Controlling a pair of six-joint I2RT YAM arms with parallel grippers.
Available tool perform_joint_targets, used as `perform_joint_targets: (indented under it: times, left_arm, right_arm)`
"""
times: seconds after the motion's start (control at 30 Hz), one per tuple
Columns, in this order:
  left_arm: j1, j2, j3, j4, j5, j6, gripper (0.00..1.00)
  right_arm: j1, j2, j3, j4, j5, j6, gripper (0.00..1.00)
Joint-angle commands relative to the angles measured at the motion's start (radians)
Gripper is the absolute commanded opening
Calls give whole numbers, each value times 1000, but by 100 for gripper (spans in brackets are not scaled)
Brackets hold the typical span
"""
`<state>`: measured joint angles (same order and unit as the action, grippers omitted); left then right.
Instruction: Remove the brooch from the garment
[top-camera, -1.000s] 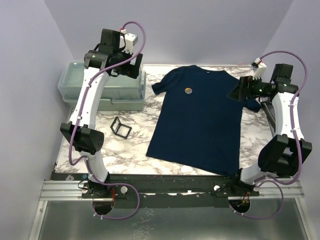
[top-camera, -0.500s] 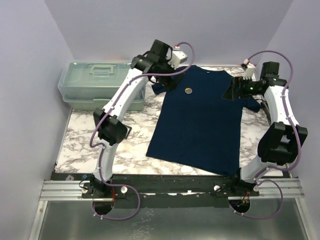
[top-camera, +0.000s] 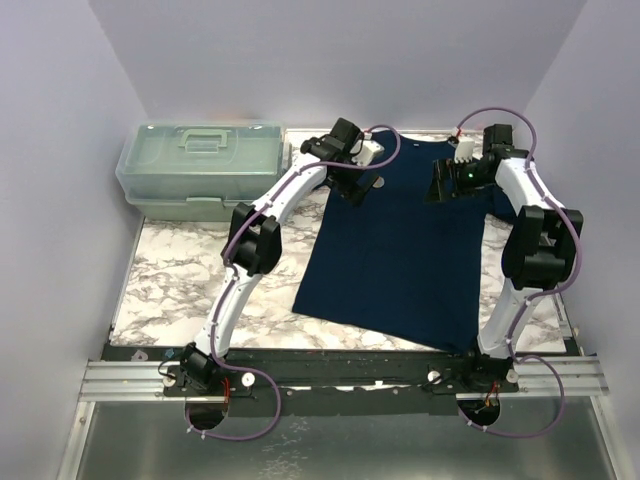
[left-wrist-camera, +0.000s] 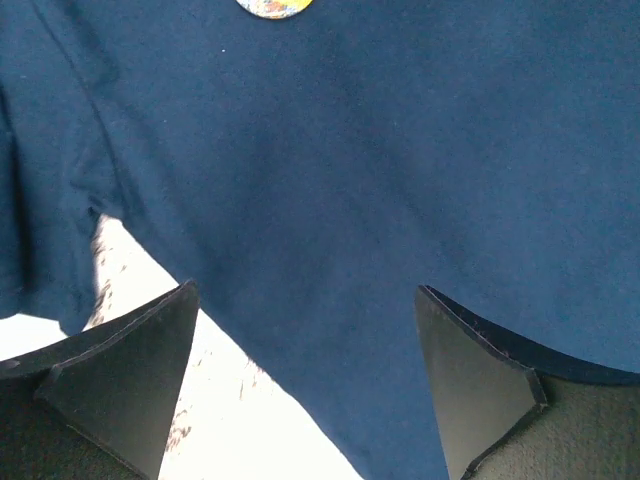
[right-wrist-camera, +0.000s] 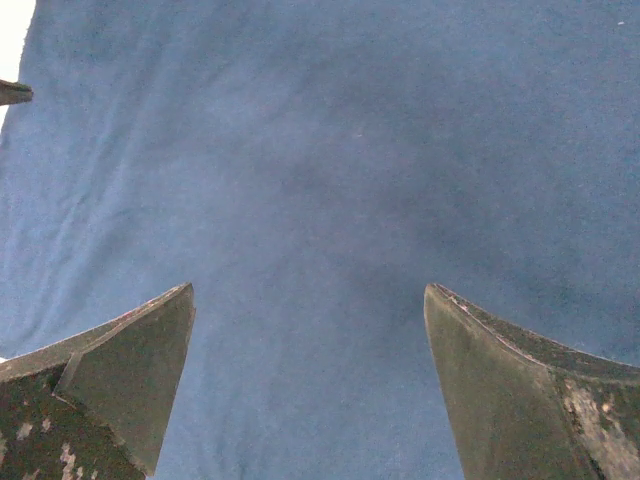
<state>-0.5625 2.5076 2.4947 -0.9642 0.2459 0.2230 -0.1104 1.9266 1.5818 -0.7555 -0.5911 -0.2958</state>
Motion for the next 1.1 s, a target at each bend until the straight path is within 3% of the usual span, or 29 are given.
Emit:
perform_joint_targets:
  times: [0.0, 0.37, 0.67, 1.07]
  left_arm:
    - [-8, 67, 44, 65, -22, -22, 90]
    - [-11, 169, 66, 117, -63, 21, 90]
    - [-11, 4, -274, 117, 4, 106, 91]
    - [-32, -150, -540, 120, 56, 115, 90]
  right_arm:
    - [-4, 79, 81, 14, 61, -1, 100]
    - [-4, 195, 122, -8, 127, -54, 100]
    - [-5, 159, -9, -12, 205, -134, 100]
    - [-3, 32, -250, -35, 308, -278, 100]
